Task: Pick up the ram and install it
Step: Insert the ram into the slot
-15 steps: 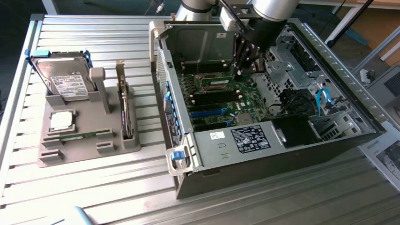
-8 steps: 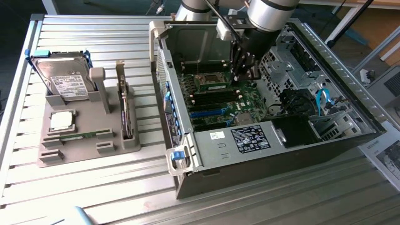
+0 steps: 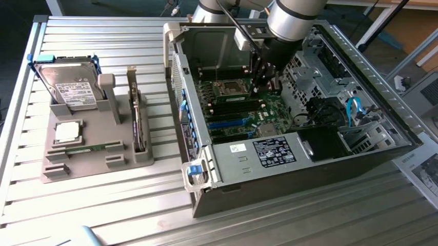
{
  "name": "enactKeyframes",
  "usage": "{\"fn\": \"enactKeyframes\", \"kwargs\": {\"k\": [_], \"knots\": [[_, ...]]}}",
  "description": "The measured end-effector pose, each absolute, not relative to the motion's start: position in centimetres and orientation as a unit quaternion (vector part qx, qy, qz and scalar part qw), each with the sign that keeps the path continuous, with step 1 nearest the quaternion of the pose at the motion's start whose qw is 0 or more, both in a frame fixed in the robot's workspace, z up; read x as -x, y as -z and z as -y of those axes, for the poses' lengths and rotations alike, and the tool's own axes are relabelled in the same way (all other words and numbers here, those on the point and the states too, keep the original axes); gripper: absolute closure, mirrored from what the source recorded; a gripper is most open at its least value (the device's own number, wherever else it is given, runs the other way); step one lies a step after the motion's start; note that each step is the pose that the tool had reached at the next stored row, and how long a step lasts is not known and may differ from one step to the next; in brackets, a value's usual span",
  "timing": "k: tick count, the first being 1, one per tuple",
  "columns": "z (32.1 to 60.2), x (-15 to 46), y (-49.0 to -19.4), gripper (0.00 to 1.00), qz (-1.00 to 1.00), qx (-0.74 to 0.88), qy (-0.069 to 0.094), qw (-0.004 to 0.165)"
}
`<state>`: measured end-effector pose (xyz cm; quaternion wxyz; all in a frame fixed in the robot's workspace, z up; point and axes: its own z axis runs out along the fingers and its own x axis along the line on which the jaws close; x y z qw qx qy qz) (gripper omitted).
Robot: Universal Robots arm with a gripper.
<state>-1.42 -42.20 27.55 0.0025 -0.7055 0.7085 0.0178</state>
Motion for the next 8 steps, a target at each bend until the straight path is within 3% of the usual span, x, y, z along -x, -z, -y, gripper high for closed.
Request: {"fn": "enactKeyframes", "kwargs": {"k": [8], "knots": [[42.2,1.26,-27.54,0.88,-0.708,0.706,-0.018,0.003]]}}
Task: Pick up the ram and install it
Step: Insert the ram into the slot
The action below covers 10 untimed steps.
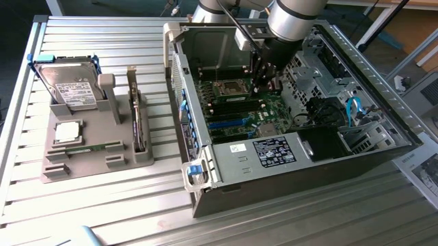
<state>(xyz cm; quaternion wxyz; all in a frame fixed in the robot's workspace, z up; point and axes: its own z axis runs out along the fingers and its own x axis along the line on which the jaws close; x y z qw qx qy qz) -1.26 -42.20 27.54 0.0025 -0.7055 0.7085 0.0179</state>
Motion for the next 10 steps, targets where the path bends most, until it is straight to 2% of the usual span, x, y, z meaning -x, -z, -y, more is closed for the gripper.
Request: {"fn": "enactKeyframes", "kwargs": {"k": [10], "knots": [[42.14,0.8,-27.45,0.88,-0.708,0.706,-0.018,0.003]]}}
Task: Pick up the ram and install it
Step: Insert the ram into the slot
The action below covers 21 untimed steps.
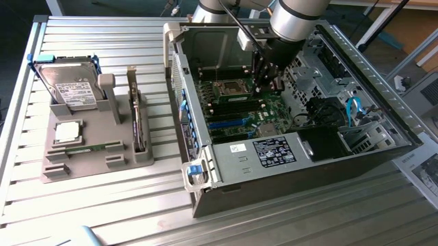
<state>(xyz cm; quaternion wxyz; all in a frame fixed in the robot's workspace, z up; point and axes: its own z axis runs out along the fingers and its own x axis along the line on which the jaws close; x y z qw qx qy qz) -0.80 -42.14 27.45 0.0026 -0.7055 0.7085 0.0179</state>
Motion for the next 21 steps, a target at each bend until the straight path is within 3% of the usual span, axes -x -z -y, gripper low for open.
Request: {"fn": "enactKeyframes", "kwargs": {"k": [5,21], "knots": [[41.0,0.8,-27.0,0.88,-0.708,0.706,-0.018,0.003],[40.9,0.8,-25.0,0.88,-0.708,0.706,-0.018,0.002]]}}
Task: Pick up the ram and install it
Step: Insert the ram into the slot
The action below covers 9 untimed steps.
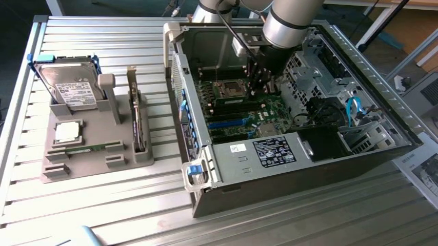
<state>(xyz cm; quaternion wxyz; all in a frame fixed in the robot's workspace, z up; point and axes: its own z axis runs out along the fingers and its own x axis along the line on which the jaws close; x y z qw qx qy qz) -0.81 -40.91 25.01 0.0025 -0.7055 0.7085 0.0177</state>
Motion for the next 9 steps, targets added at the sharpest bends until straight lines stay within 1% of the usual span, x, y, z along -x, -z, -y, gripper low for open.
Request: {"fn": "enactKeyframes", "kwargs": {"k": [9], "knots": [[41.1,0.81,-24.93,0.88,-0.708,0.706,-0.018,0.002]]}}
